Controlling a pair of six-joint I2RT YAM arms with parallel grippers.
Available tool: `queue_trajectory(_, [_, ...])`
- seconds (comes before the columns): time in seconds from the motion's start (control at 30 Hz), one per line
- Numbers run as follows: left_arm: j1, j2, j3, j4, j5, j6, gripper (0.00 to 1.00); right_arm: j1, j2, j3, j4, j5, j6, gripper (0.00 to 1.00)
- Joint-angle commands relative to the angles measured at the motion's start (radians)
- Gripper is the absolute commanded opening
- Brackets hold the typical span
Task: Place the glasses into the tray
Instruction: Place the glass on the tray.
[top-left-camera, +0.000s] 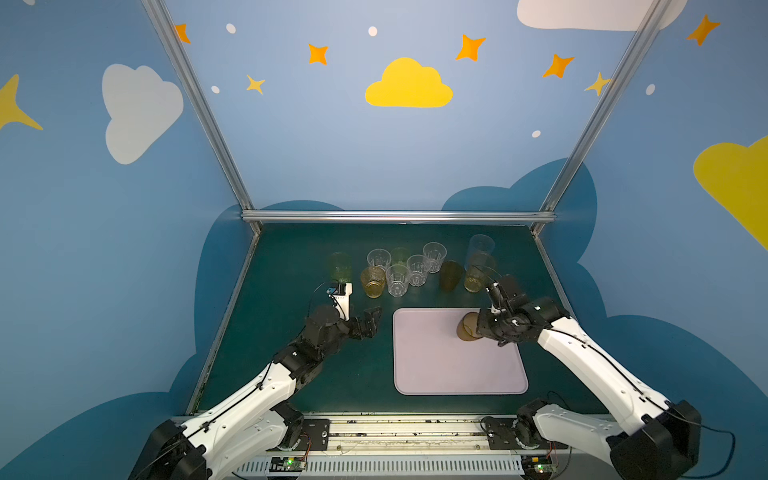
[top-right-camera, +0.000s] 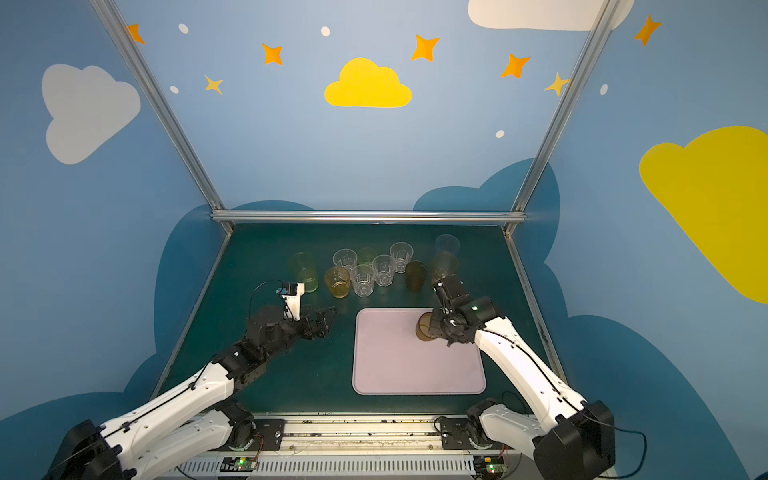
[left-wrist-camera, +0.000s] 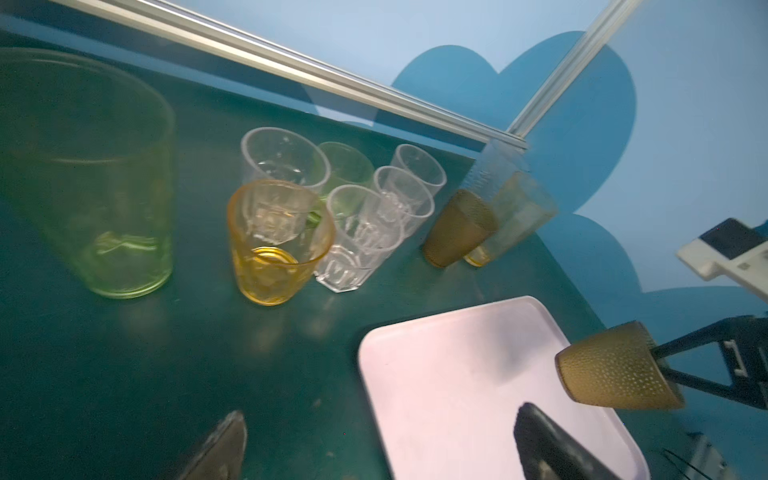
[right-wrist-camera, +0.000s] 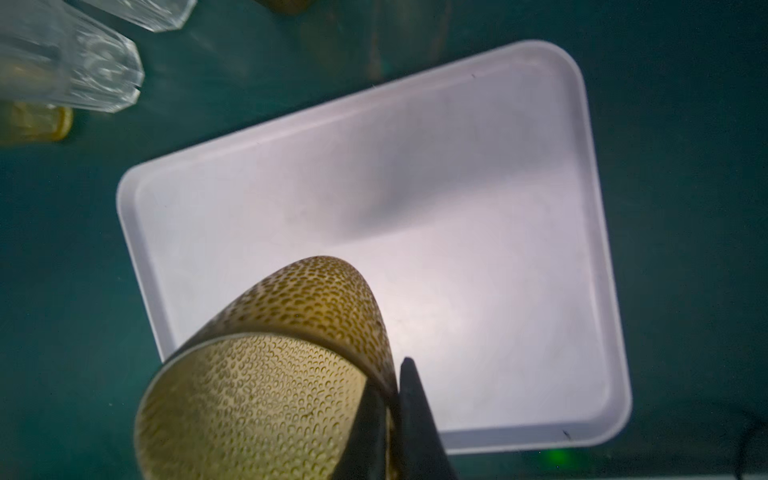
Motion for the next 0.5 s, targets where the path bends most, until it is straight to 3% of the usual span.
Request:
queue_trajectory(0.0, [-0.057,0.026,0.041,-0.009,0.048,0.023,1.00,-0.032,-0.049,-0.015,-0.203,0.017,0.013,0.00])
queue_trajectory(0.2, [-0.133,0.063,0.074,-0.011,0.035,0.055,1.00,-0.088,-0.108,-0.094,-0.277,-0.032,0.063,0.00])
queue_trajectory(0.47, [-0.155,0.043,0.060,0.002,0.018,0.048,1.00,-0.077,-0.109,-0.127,-0.326,0.031,0.176,0.00])
